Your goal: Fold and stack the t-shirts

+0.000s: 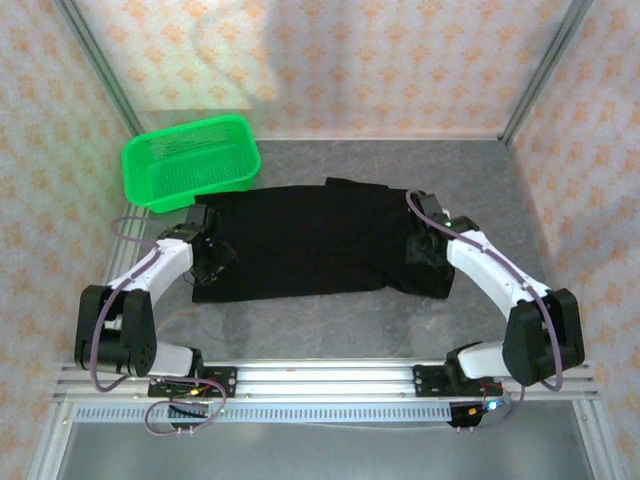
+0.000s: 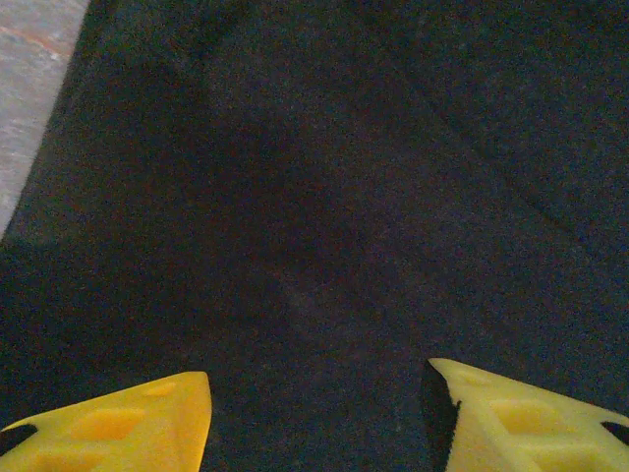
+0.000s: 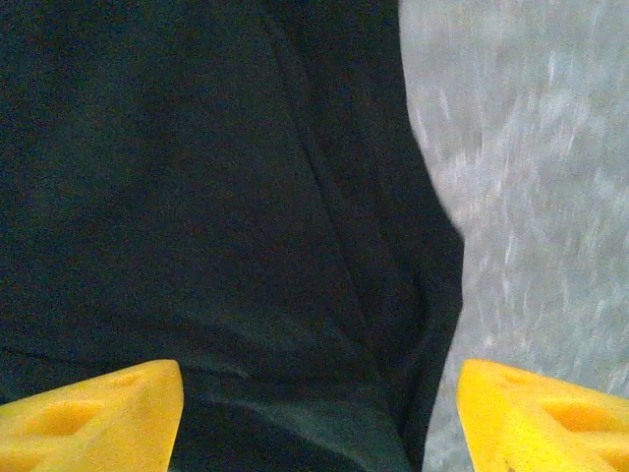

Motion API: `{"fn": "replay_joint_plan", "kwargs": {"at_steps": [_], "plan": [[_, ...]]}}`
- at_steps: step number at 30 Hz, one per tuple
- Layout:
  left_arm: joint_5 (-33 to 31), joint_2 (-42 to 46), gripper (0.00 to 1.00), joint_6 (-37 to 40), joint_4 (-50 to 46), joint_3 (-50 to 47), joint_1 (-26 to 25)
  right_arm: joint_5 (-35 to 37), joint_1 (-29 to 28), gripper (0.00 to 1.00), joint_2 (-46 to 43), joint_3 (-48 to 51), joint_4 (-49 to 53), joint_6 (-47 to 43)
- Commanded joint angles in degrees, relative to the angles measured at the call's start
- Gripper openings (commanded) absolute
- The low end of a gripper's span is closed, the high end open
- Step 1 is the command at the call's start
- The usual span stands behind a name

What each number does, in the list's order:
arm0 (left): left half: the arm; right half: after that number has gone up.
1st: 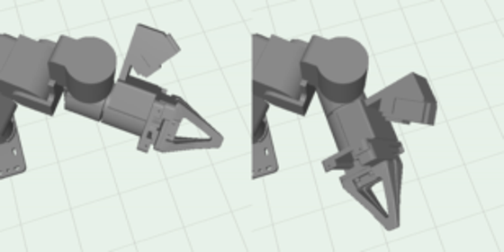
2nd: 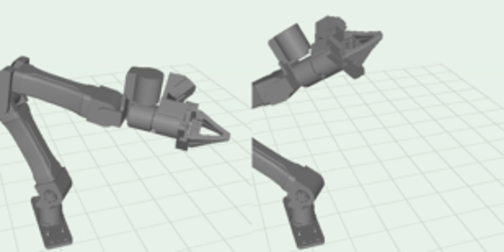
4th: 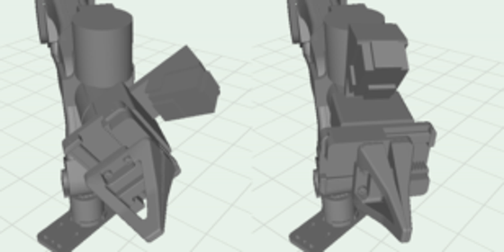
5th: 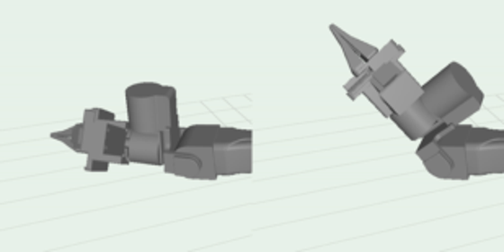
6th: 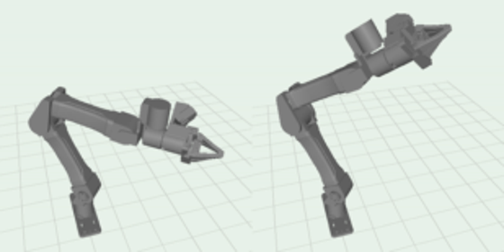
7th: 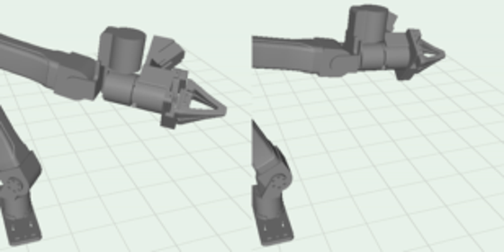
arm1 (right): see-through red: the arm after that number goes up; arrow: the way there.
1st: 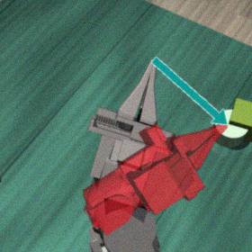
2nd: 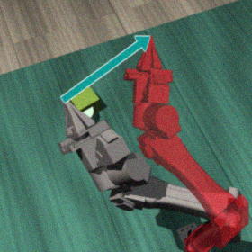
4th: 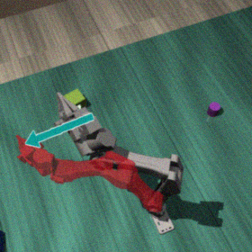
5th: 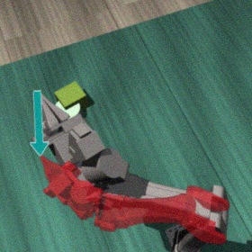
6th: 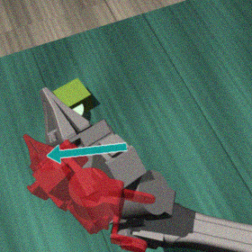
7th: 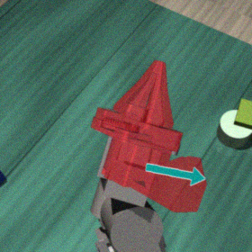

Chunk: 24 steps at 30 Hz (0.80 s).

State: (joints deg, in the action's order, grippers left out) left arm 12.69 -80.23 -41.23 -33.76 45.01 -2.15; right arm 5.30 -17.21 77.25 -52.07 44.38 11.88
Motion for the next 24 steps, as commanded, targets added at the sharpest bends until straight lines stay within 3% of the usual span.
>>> {"fn": "replay_joint_plan", "kwargs": {"at_steps": [1, 12, 20, 24], "plan": [[-0.7, -1.2, 0.59, -1.4, 2.2, -0.7, -0.2, -2.7, 3.5, 0.72, -0.7, 2.9, 0.6, 4.7], [-2.9, -4.9, 0.56, -1.7, 3.4, -1.6, 0.5, -6.1, 7.2, 0.57, 4.5, 7.2, -4.6, 4.8], [-3.1, -5.2, 0.56, -0.6, 3.0, -1.8, 3.6, -5.2, 8.6, 0.18, 9.0, 3.6, -3.8, 3.7], [-3.3, -4.2, 0.55, 1.2, 1.8, -2.1, 6.5, -2.9, 9.1, 0.15, 5.3, 2.9, -0.4, 3.3]]}}
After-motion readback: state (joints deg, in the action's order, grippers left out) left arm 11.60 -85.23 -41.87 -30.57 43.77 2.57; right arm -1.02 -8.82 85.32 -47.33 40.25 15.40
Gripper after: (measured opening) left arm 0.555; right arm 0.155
